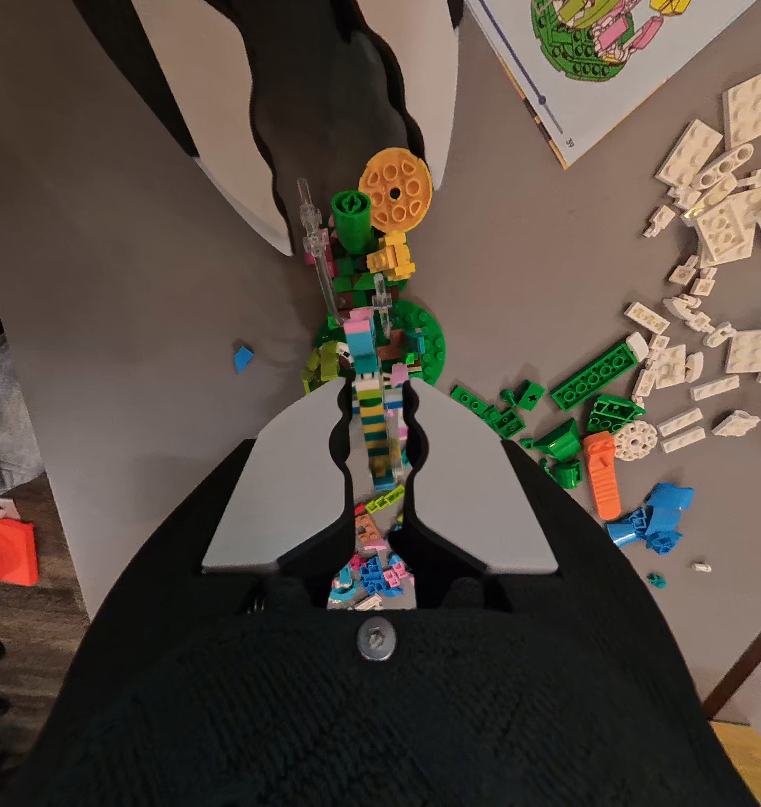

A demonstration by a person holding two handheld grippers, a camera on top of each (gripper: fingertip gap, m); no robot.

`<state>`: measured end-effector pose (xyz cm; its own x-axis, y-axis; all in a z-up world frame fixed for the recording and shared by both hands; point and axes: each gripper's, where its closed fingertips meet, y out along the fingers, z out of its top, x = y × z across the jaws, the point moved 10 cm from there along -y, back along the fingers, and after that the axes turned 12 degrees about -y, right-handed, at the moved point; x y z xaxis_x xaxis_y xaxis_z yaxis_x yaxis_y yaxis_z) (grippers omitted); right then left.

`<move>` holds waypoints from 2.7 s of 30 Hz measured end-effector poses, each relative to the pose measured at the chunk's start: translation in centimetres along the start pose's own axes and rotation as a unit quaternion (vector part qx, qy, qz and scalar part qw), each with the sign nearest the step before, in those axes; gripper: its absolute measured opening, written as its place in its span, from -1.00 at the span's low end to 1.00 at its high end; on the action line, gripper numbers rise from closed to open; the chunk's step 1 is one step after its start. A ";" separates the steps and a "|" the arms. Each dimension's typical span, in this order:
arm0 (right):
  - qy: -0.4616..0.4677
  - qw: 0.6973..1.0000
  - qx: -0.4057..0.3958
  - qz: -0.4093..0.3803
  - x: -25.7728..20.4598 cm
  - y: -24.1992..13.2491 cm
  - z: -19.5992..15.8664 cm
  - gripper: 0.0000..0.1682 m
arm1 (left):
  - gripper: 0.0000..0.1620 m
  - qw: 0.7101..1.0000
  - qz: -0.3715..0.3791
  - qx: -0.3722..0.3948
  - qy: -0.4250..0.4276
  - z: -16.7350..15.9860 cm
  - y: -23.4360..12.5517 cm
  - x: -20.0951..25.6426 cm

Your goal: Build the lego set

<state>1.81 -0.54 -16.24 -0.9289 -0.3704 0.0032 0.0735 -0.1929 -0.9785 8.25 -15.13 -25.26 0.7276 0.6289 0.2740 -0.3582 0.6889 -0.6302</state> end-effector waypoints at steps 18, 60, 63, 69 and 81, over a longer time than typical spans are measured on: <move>0.067 0.965 0.191 -0.167 -10.0 2.6 -4.8 -0.75 | 0.07 0.996 0.005 0.083 -0.032 -2.8 -7.4 1.6; 0.096 0.794 0.388 -0.458 -12.2 1.4 -0.5 -0.87 | -0.17 0.946 0.308 0.069 -0.074 -7.3 -15.9 -1.9; 0.107 0.723 0.413 -0.543 -11.7 0.3 -1.7 -0.87 | -0.22 0.953 0.301 0.032 -0.024 -5.3 -13.3 -2.3; 0.156 0.599 0.478 -0.623 -11.3 0.3 -5.2 -0.87 | -0.20 0.949 0.307 -0.067 0.029 -3.2 -9.0 -4.0; 0.182 0.554 0.509 -0.634 -12.0 1.0 -7.5 -0.88 | -0.50 0.924 0.358 -0.134 0.003 -3.3 -8.7 -4.8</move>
<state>10.37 10.52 -18.81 -0.4665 0.8200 0.3317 -0.7263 -0.5691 0.3855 9.81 -25.35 -23.47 0.3632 0.8866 -0.2863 -0.5912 -0.0182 -0.8064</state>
